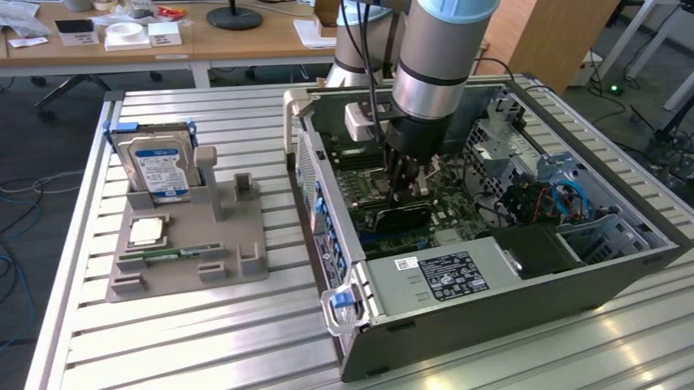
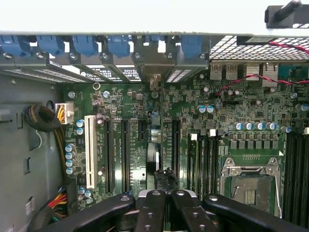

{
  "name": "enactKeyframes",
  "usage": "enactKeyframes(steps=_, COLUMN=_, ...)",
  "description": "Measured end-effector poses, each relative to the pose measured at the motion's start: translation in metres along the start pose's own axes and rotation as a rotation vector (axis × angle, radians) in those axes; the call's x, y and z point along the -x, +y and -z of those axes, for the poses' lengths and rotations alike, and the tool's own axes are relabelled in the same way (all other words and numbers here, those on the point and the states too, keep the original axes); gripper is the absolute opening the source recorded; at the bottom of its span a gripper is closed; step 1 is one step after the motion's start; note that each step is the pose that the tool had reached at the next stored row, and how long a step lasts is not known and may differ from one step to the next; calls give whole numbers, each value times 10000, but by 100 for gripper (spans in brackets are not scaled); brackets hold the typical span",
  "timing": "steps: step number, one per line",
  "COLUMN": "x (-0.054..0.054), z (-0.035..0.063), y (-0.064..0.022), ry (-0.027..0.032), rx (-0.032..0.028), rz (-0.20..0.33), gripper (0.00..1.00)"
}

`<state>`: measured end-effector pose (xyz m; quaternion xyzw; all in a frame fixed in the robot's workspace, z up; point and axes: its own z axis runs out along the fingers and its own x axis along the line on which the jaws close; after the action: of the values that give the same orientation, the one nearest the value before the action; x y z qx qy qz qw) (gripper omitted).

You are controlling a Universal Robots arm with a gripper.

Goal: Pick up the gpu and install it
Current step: 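Press down on the gpu until it lock into place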

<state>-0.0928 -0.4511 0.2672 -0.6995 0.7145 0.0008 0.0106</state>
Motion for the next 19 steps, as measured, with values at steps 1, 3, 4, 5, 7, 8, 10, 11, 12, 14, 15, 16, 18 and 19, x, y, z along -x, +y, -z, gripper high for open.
enactKeyframes(steps=1, x=0, z=0, y=0, ry=1, rx=0, rz=-1, gripper=11)
enactKeyframes(steps=3, x=0, z=-15, y=0, ry=-3, rx=-2, rz=0, gripper=11)
enactKeyframes(steps=4, x=0, z=-18, y=0, ry=-2, rx=0, rz=0, gripper=11)
enactKeyframes(steps=5, x=0, z=-17, y=0, ry=0, rx=0, rz=0, gripper=11)
enactKeyframes(steps=7, x=0, z=-18, y=0, ry=0, rx=0, rz=0, gripper=11)
enactKeyframes(steps=8, x=0, z=-22, y=0, ry=-1, rx=-1, rz=0, gripper=11)
enactKeyframes(steps=10, x=-1, z=-37, y=1, ry=1, rx=-2, rz=1, gripper=11)
enactKeyframes(steps=11, x=-1, z=-37, y=1, ry=1, rx=1, rz=2, gripper=11)
enactKeyframes(steps=12, x=-1, z=-37, y=2, ry=0, rx=1, rz=0, gripper=11)
enactKeyframes(steps=14, x=-1, z=-38, y=2, ry=0, rx=1, rz=0, gripper=11)
enactKeyframes(steps=15, x=-1, z=-38, y=2, ry=0, rx=0, rz=0, gripper=11)
enactKeyframes(steps=16, x=-1, z=-38, y=2, ry=0, rx=0, rz=-1, gripper=11)
enactKeyframes(steps=18, x=-1, z=-44, y=7, ry=0, rx=-2, rz=-1, gripper=11)
enactKeyframes(steps=19, x=-1, z=-47, y=10, ry=0, rx=0, rz=-1, gripper=11)
